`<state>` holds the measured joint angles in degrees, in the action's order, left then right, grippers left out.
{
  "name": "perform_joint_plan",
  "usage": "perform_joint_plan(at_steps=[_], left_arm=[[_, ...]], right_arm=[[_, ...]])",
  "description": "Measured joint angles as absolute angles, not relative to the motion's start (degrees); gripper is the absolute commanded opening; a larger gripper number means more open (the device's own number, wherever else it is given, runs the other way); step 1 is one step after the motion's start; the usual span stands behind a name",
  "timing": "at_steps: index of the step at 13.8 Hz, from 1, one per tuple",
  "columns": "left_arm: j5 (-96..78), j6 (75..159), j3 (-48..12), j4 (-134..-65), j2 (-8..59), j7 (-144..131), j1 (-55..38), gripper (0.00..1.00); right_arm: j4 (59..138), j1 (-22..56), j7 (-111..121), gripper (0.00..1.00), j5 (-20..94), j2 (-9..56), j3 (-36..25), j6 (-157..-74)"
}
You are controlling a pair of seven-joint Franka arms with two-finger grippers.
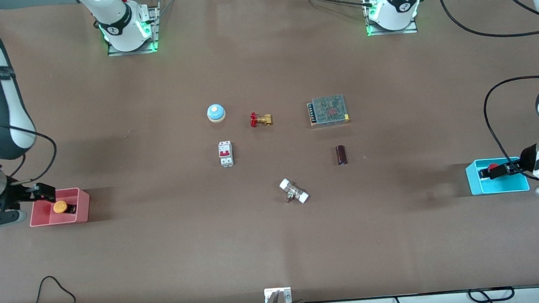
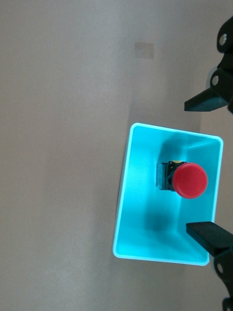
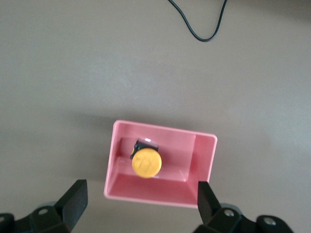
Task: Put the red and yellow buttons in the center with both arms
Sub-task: 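Lower both grippers and close on the yellow and red buttons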
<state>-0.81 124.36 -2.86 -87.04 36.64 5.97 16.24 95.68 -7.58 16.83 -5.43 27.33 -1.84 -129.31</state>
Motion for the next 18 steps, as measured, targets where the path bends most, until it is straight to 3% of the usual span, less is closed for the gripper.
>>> perform_joint_plan(at_steps=[7, 18], left_arm=[[-0.2, 125.3, -2.9, -86.5, 39.6, 10.9, 16.6, 1.00], [-0.1, 126.3, -2.3, -86.6, 41.5, 13.5, 17.4, 1.00]], right_arm=[[100.5, -9.5, 20.3, 1.00, -5.4, 29.9, -1.8, -141.8], [101.7, -10.2, 21.8, 1.00, -5.4, 32.7, -1.6, -143.9]])
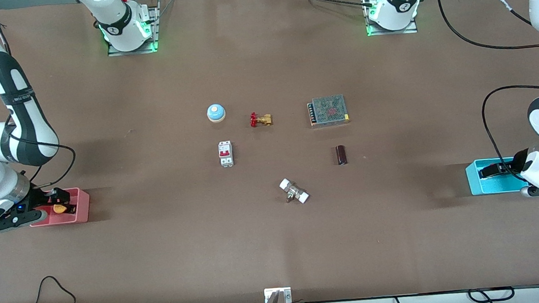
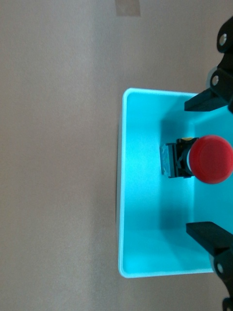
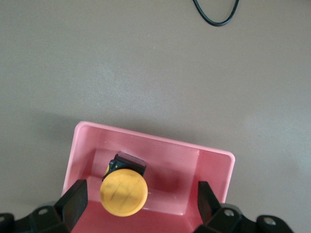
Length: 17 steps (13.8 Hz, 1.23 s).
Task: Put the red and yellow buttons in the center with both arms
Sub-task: 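Lower both grippers and close on the yellow and red buttons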
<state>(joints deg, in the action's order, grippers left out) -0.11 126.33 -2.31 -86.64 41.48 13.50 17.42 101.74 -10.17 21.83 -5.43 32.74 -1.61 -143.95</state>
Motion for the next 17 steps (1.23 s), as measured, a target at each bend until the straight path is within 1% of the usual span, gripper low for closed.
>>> perform_joint_plan(at_steps=[2, 3, 5, 7, 10, 12, 15, 17], left_arm=[[-0.1, 126.4, -2.2, -86.6, 42.1, 13.8, 17.5, 1.00], [-0.1, 126.5, -2.2, -86.6, 42.3, 13.8, 17.6, 1.00], [-0.1, 126.5, -2.2, -86.7, 42.5, 14.1, 17.6, 1.00], [-0.1, 126.5, -2.2, -86.8, 42.5, 15.3, 17.6, 1.00], [-0.1, 126.5, -2.1, -86.8, 42.6, 17.6, 17.8, 1.00], [-0.1, 126.5, -2.0, -86.8, 42.6, 18.5, 18.0, 1.00], [-0.1, 126.5, -2.0, -86.8, 42.6, 18.5, 18.1, 0.98], [-0.1, 126.5, -2.0, -86.9, 42.6, 18.5, 18.1, 0.97]], right_arm=[[101.8, -10.2, 21.9, 1.00, -5.4, 33.4, -1.6, -144.7], [101.8, -10.2, 22.0, 0.97, -5.4, 33.7, -1.6, -145.0], [101.8, -10.2, 22.2, 0.82, -5.4, 34.0, -1.6, -145.4], [101.8, -10.2, 22.7, 0.69, -5.4, 34.0, -1.6, -145.5], [101.8, -10.2, 23.3, 0.61, -5.4, 34.0, -1.5, -145.6], [101.8, -10.2, 23.4, 0.59, -5.4, 34.0, -1.3, -145.6], [101.8, -10.2, 23.5, 0.49, -5.4, 34.1, -1.2, -145.6], [101.8, -10.2, 23.5, 0.39, -5.4, 34.1, -1.2, -145.6]])
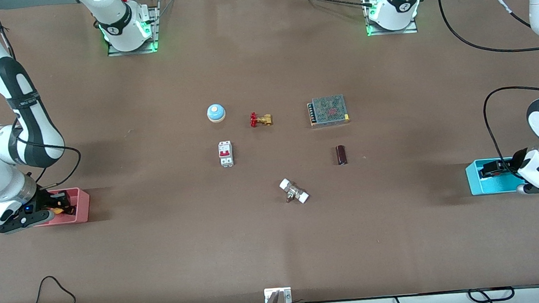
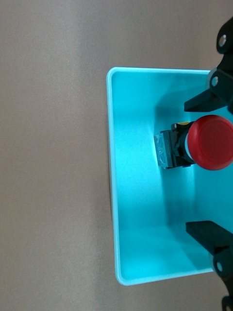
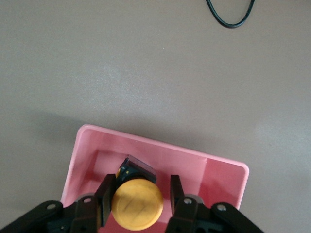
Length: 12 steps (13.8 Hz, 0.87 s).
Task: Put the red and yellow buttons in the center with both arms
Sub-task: 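Lower both grippers and close on the yellow and red buttons, then lift the yellow button with the right gripper while the left gripper lifts the red button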
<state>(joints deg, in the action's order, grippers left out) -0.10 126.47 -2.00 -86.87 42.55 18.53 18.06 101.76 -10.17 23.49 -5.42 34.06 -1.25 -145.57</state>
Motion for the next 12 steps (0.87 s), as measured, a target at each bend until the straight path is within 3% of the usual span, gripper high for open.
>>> perform_joint_plan(at_steps=[3, 8, 12], left_arm=[[-0.1, 126.5, -2.0, -87.2, 42.6, 18.5, 18.0, 0.94], [-0.1, 126.5, -2.0, -87.3, 42.6, 18.6, 17.9, 0.55], [-0.1, 126.5, -2.1, -87.3, 42.6, 18.6, 17.7, 0.38]], right_arm=[[101.8, -10.2, 23.5, 0.28, -5.4, 34.1, -1.2, -145.6], [101.8, -10.2, 23.9, 0.24, -5.4, 34.1, -1.1, -145.6], [100.6, -10.1, 25.3, 0.24, -4.2, 31.6, -0.5, -138.5]])
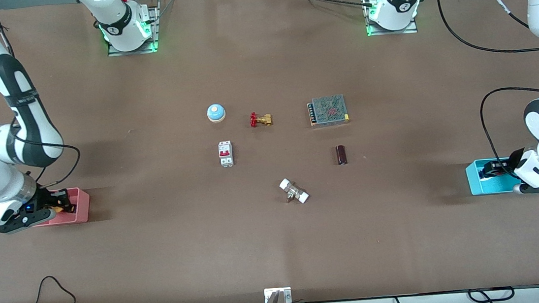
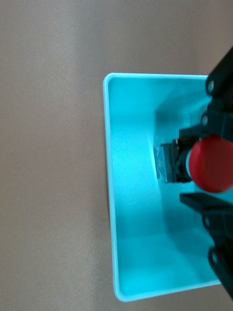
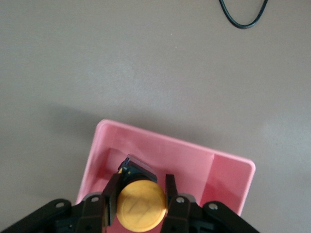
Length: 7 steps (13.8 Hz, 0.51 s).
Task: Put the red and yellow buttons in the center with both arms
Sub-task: 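Lift the yellow button with the right gripper while the left gripper lifts the red button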
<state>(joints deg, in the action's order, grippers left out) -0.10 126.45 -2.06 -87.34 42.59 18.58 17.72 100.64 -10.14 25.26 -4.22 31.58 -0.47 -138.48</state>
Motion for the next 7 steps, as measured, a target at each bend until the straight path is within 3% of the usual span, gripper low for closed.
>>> perform_joint_plan(at_steps=[7], left_arm=[[-0.1, 126.1, -2.1, -86.9, 40.3, 19.2, 17.7, 0.32]], right_arm=[[92.9, -9.5, 21.9, 0.24, -0.5, 20.2, 5.2, -111.3]])
